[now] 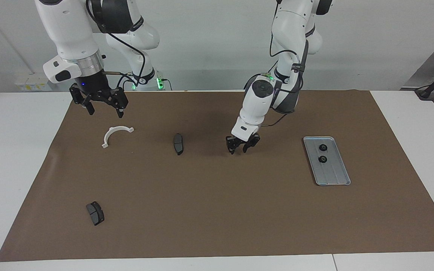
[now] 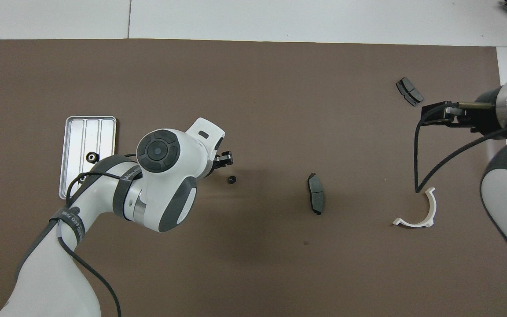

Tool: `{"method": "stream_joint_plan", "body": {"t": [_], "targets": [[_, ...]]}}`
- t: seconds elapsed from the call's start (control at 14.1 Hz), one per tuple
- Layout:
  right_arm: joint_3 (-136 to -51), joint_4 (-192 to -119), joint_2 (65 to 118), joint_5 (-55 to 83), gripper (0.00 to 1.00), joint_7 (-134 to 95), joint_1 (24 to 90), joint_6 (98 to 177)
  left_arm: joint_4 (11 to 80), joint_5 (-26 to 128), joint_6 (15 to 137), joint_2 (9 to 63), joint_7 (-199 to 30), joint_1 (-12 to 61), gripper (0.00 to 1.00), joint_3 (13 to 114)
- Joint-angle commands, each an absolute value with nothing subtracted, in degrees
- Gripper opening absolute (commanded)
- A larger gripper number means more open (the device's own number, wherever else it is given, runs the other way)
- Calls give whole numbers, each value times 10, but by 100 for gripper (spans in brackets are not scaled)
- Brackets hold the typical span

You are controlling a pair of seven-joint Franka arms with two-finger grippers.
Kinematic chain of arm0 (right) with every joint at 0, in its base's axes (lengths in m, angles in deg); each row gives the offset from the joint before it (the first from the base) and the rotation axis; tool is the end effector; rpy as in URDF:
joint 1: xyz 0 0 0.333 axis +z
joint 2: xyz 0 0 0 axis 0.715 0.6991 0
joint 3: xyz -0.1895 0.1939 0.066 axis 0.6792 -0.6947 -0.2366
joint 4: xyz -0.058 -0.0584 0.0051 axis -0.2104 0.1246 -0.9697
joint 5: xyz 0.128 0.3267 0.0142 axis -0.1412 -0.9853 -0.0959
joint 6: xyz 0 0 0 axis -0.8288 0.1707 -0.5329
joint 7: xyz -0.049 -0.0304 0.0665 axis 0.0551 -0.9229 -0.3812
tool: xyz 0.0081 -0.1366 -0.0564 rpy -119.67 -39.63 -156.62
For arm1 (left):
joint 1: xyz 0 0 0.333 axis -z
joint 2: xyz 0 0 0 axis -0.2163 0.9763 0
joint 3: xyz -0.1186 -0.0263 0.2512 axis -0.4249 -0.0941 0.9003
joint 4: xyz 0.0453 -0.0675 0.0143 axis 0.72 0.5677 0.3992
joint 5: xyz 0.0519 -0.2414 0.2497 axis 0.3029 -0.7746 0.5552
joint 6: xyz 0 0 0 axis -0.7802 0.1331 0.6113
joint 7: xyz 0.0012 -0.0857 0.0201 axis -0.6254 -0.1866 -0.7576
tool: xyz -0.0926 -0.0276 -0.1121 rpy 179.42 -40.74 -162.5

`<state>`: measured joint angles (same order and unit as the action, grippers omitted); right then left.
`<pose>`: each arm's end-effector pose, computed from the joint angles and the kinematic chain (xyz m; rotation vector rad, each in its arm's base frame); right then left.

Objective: Pick bearing gear from pile to tray

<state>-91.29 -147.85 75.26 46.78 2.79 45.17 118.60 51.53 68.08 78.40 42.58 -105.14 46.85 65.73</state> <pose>0.5207 0.0357 0.5274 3.1006 -0.2514 0.1131 0.4708 -0.3356 0.2767 2.9654 0.1808 0.0968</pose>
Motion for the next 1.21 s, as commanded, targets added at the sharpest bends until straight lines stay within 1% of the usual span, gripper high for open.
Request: {"method": "stream_joint_plan", "body": {"t": [0.0, 0.28, 0.85, 0.99, 1.13], "targets": [[-918, -1473, 747, 452, 100, 10, 437, 1154, 521, 671, 796, 427, -1054, 482, 57, 667], [-918, -1451, 755, 455, 100, 10, 435, 1134, 525, 671, 795, 430, -1053, 490, 56, 667], [-918, -1479, 741, 452, 100, -5, 442, 1130, 526, 671, 795, 443, -1054, 504, 55, 668], [-919, -1479, 741, 452, 100, -5, 444, 1131, 526, 671, 795, 444, -1054, 504, 54, 668], [-919, -1479, 741, 452, 100, -5, 444, 1131, 526, 671, 794, 444, -1054, 504, 50, 668]]}}
